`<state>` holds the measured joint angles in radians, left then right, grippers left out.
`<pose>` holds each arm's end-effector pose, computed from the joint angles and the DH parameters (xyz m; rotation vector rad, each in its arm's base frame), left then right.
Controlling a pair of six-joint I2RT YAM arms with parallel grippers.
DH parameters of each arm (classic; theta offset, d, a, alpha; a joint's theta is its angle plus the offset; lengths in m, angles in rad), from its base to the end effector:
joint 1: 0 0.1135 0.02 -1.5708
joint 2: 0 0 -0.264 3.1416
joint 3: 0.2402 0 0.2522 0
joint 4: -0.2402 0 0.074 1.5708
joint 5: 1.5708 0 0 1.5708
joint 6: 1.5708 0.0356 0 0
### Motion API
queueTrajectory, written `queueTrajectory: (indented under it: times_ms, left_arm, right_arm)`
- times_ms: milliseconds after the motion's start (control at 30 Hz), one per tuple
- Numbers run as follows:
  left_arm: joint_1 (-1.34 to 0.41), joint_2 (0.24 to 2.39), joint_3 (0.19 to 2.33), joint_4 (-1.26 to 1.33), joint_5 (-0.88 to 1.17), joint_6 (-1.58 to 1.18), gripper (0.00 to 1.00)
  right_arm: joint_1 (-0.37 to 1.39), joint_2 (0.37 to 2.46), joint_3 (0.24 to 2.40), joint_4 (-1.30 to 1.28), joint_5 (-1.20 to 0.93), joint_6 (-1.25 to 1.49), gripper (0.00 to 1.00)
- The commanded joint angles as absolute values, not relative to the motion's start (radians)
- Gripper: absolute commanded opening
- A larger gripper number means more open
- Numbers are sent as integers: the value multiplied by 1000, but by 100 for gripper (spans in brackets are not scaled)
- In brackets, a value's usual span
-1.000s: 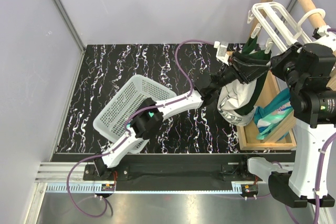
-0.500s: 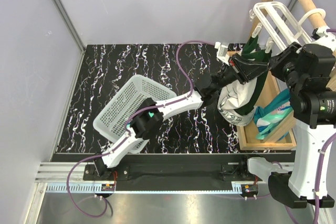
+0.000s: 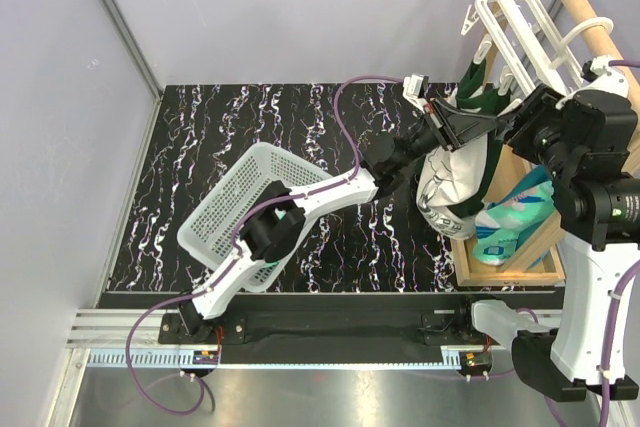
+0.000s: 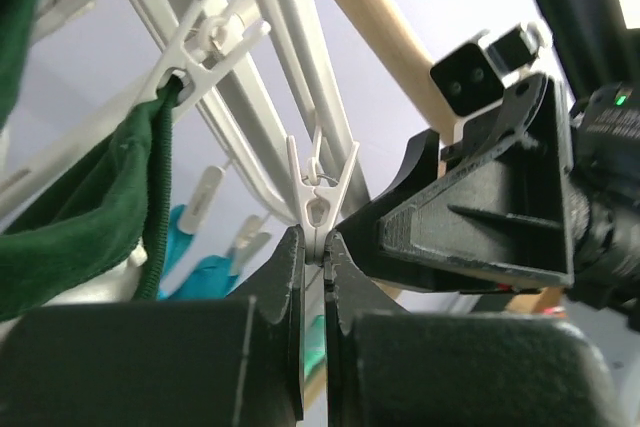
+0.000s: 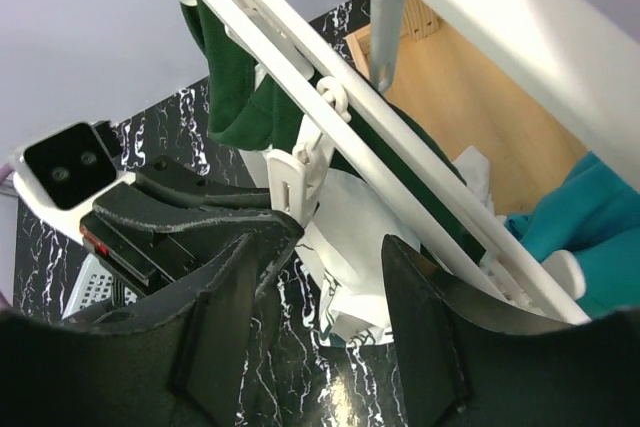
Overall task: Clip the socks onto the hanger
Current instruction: Open the clamp at the hanger.
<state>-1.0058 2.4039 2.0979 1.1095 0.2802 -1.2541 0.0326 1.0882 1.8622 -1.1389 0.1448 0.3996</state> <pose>0.2820 -0.4632 0.3524 0.2145 0.9968 -2.2147 0.1329 -0.0008 0.5225 0.4474 1.8821 0.1484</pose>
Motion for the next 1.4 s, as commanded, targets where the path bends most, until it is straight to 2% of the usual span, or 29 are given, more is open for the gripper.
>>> queueTrajectory:
  times_ms: [0,300,500,800,1367]
  left_arm:
    - [-980,2361,2102,1203,328,-1445,0]
    - [-976,2322,2051,1267,301,-1635,0]
    - [-976,2319,2059,1276,284,-1689,0]
    - [-976,2330,2063,1305,242,-1784,0]
    - [-982,2322,2082,1289,216,-1813,0]
  right_arm:
    - [31,1065,1859,-1080,170,341,60]
    - [31,1046,1819,-947,137,342,60]
    - [31,1051,1792,-887,132,402,55]
    - [31,1023,1697,-787,196,459,50]
    - [31,1046,1674,-743,333,552,50]
